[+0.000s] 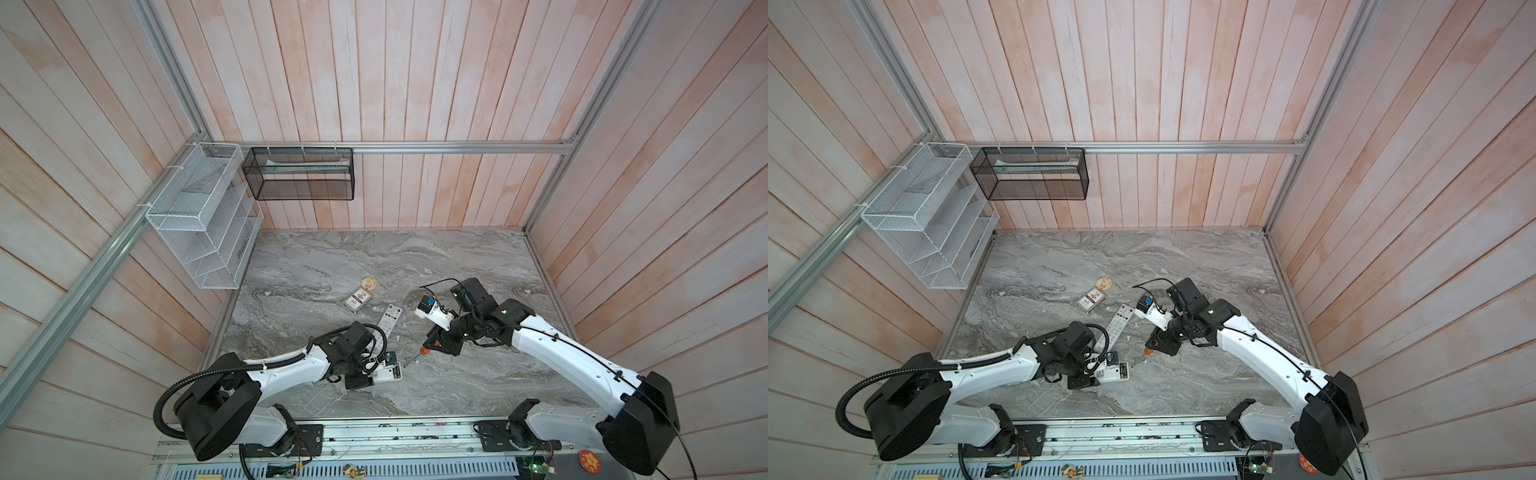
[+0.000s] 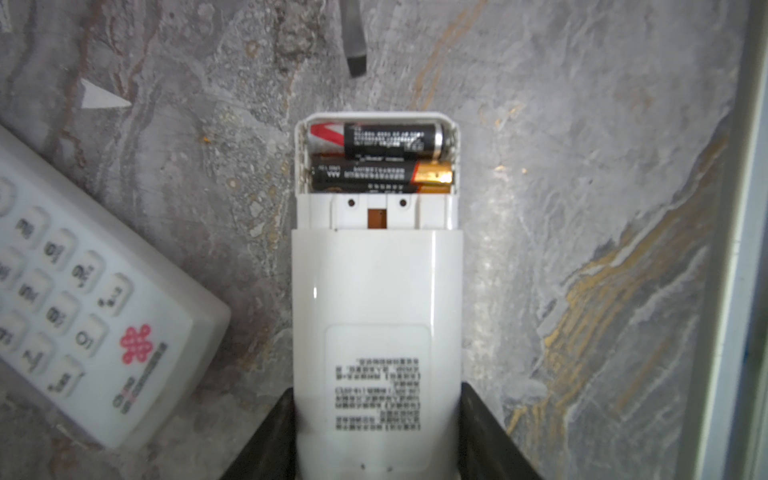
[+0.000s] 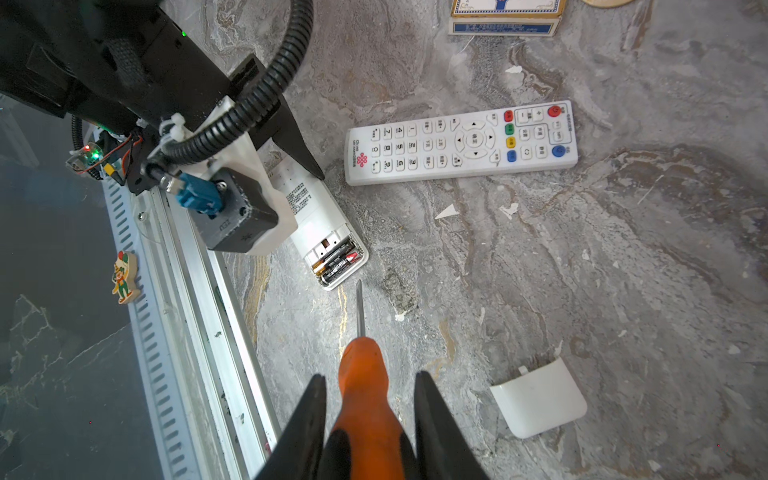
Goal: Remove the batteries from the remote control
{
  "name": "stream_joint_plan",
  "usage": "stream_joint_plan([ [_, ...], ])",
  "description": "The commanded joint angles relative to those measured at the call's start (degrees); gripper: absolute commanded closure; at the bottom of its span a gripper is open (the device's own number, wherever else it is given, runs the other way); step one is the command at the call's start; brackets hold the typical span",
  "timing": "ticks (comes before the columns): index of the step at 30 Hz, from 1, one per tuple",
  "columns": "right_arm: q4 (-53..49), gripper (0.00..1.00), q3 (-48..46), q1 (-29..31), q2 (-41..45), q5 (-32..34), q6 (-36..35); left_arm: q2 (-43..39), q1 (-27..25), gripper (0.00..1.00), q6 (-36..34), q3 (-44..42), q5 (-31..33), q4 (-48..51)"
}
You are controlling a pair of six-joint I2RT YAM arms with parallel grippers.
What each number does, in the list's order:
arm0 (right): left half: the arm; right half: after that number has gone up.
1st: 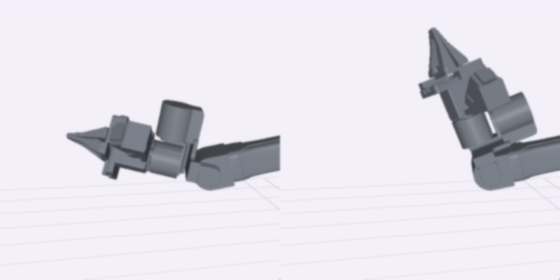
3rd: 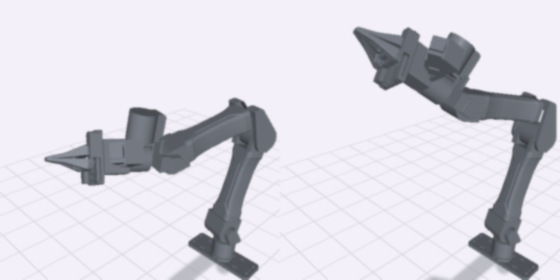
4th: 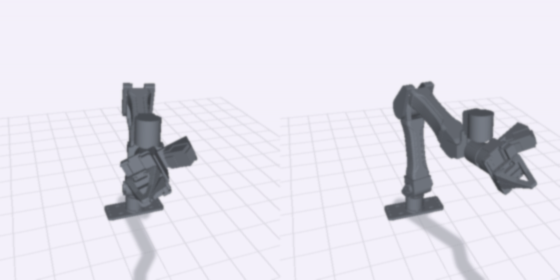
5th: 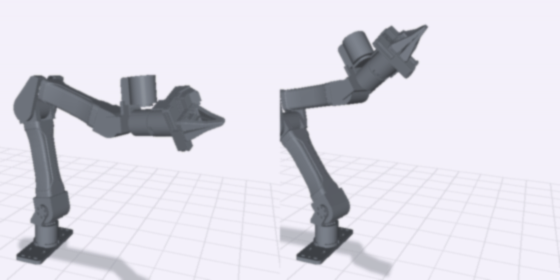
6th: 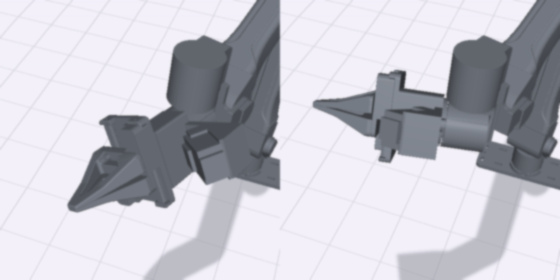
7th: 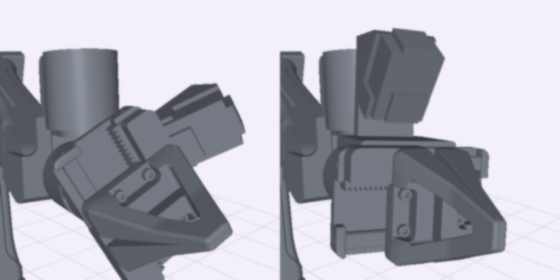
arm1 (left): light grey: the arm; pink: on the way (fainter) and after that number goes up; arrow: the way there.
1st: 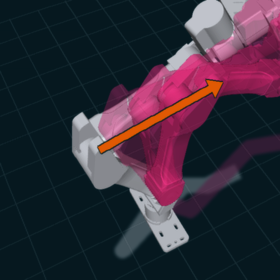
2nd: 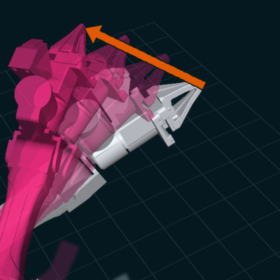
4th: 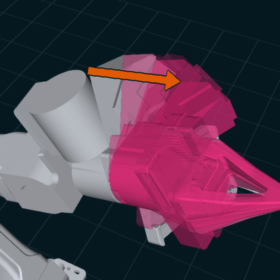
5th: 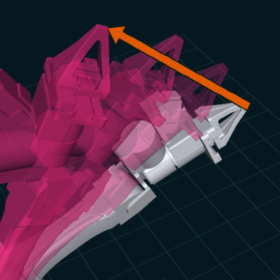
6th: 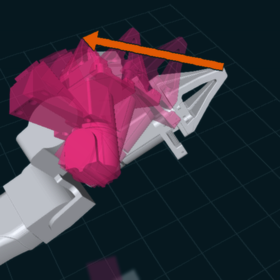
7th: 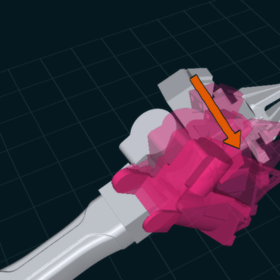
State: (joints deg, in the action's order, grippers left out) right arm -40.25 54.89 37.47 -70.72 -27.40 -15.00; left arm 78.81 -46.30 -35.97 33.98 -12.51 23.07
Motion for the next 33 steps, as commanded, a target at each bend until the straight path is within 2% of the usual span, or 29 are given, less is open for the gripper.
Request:
stream_joint_plan([
  [1, 1.3, 1.0, 0.7, 0.6, -0.5, -2.1, -0.2, 2.6, -0.9, 0.84, -0.1, -1.4, 2.1, -1.6],
  [22, 4.4, 1.0, -0.4, 1.5, -2.3, -2.3, 3.0, 2.5, -0.9, 0.84, 0.0, -1.5, 2.3, -1.9],
  [33, -1.1, 1.0, 2.0, 1.5, -0.7, 1.4, 6.6, 2.1, -0.9, 0.84, 0.0, -1.7, 2.6, -2.1],
])
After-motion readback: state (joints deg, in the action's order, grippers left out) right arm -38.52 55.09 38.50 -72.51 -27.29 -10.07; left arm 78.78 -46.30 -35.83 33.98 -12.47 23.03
